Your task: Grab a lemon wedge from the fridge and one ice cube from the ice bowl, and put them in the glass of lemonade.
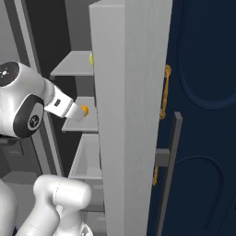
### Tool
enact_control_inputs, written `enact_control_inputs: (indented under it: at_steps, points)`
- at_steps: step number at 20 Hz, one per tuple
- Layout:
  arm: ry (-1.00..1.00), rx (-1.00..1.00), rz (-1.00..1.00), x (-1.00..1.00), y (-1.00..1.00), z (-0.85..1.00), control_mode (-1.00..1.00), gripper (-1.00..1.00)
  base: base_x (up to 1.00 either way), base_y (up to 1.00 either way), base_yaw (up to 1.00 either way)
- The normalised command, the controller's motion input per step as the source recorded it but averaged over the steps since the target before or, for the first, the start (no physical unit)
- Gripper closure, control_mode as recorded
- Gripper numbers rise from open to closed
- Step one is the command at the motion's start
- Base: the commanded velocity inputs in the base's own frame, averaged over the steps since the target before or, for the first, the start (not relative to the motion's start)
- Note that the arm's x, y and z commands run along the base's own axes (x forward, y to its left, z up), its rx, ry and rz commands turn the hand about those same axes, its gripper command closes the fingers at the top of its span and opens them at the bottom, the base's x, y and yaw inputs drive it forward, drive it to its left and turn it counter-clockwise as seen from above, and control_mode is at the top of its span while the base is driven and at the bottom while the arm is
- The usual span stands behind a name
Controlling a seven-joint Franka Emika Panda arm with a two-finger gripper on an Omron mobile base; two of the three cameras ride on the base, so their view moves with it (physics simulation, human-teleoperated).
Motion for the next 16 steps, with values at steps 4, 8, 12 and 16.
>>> enact_control_inputs:
  at_steps: [4, 8, 12, 16]
  points:
    - [0.0, 0.0, 0.04, 0.31, -0.05, 0.01, -1.0, -1.0, 0.1, 0.0, 0.0]
    - [-0.05, 0.0, 0.12, 0.61, -0.02, 0.09, -1.0, -1.0, 0.0, 0.0, 0.0]
    - [-0.05, 0.02, 0.15, 0.14, 0.12, 0.11, -1.0, -1.0, 0.0, 0.0, 0.0]
    - [-0.11, -0.01, 0.09, -0.01, 0.02, 0.42, -1.0, -1.0, 0.0, 0.0, 0.0]
